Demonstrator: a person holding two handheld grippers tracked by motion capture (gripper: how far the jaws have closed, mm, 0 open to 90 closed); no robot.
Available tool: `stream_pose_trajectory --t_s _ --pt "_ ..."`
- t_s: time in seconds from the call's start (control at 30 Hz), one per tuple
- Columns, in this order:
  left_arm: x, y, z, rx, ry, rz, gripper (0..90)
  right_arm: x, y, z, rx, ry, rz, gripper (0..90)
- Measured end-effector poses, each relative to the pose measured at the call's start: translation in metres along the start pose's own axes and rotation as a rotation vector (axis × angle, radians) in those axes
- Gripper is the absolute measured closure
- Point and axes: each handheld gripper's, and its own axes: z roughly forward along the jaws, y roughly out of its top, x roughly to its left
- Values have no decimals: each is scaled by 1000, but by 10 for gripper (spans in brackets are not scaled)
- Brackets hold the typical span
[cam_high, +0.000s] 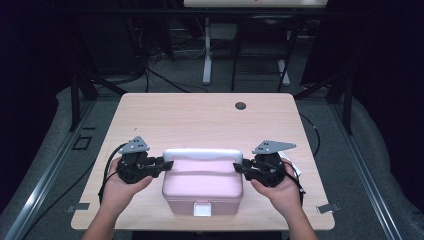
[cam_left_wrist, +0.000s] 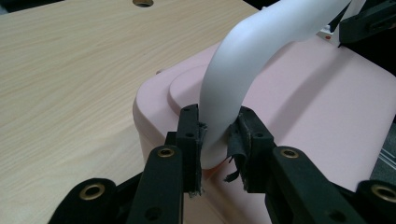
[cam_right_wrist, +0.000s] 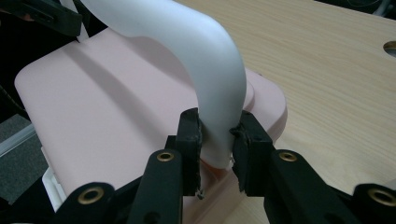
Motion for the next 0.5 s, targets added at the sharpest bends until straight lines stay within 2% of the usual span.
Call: stream_pose_trajectory --t_s 0.5 --pt "-1 2 -3 -25 0 1 739 0 1 -3 -34 -3 5 736"
